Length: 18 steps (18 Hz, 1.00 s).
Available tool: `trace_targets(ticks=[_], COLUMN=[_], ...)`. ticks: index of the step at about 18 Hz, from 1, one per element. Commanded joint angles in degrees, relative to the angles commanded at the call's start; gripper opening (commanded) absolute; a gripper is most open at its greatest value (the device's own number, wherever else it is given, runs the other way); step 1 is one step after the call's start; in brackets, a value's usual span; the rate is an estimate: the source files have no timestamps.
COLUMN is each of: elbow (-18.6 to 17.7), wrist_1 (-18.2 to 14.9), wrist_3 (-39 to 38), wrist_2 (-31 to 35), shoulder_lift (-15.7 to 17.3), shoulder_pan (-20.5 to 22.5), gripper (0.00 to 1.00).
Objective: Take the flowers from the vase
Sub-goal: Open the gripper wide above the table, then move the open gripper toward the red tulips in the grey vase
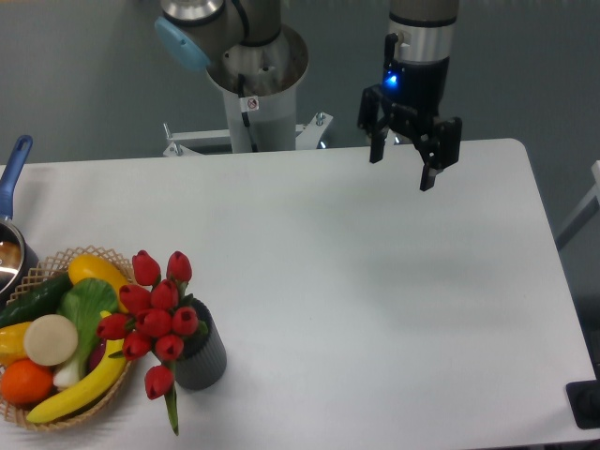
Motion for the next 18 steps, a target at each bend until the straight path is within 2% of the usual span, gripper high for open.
trace_targets(ticks=[5, 10, 13, 16, 18], elbow=[-0.9, -1.1, -1.4, -3.4, -3.9], wrist_1=[1.0, 1.0, 1.3, 7.3, 9.9], wrist_3=[-2.2, -5.3, -5.1, -3.6, -3.4], wrist_2=[-5.8, -17.9, -19.4, -19.9, -24.4], shoulder_lift=[-1.1, -3.8, -4.6, -5.9, -7.9], shoulder_pan=[-0.5, -2.7, -4.0, -6.1, -9.3], gripper=[1.0, 1.0, 1.0, 1.0, 1.0])
